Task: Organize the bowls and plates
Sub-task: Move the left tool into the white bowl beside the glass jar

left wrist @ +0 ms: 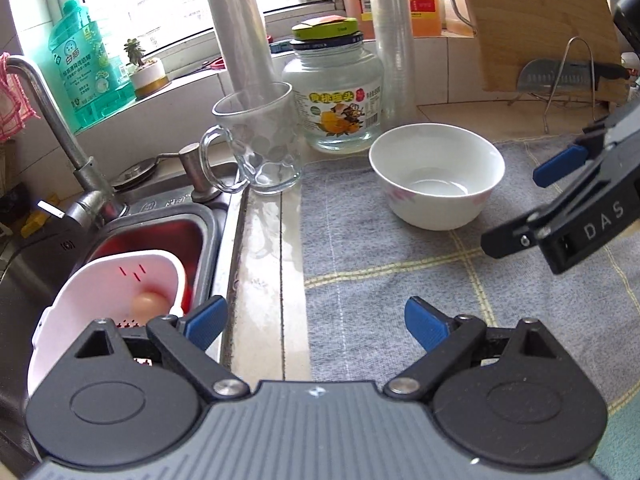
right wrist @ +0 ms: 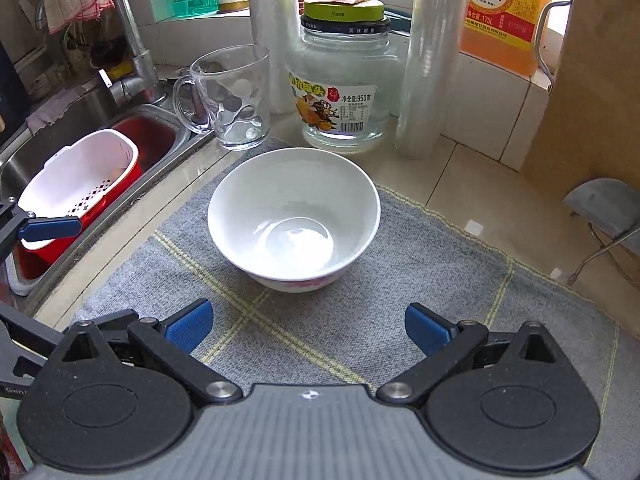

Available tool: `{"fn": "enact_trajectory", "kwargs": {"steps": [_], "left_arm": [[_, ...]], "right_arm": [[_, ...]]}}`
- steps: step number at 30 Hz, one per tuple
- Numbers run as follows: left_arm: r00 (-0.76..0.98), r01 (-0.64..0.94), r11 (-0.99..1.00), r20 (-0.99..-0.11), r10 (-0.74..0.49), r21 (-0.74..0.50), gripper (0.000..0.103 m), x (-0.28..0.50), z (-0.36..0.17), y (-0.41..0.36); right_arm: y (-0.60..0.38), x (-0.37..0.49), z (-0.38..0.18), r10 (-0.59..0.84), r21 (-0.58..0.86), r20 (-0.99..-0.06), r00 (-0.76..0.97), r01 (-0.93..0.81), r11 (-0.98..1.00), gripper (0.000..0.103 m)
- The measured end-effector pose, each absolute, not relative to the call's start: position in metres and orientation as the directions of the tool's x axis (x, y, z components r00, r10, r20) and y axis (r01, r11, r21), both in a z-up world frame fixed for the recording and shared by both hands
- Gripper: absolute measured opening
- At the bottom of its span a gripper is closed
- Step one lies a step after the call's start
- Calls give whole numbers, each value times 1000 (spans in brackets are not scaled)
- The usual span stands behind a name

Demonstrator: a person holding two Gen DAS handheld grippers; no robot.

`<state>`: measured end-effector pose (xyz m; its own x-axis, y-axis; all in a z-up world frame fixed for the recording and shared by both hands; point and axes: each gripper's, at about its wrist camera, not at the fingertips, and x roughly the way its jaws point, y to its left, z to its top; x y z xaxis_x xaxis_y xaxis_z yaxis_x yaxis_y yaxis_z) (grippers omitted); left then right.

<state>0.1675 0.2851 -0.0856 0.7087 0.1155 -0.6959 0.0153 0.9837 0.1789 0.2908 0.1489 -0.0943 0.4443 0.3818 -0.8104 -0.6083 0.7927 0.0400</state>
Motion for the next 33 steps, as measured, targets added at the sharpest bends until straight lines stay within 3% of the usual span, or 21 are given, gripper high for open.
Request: {"fn": "enact_trajectory", "kwargs": {"steps": [7, 13, 23, 33], "left_arm": [[755, 49, 981, -650, 88, 189, 95, 196, -68, 290], [758, 144, 980, -651, -23, 134, 95, 225, -58, 282], [618, 355, 934, -741, -262, -34, 95, 293, -62, 263], [510, 421, 905, -809, -291, -60, 88, 340, -76, 254]], "right_arm": [[166, 279, -124, 345, 3, -823, 451, -605, 797, 103], [168, 268, -132, 335, -44, -801, 496, -607, 793, 103], [158, 255, -137, 377, -43, -737, 561, -595, 802, 103], [165, 264, -129, 376, -43, -696, 612, -558, 828, 103]]}}
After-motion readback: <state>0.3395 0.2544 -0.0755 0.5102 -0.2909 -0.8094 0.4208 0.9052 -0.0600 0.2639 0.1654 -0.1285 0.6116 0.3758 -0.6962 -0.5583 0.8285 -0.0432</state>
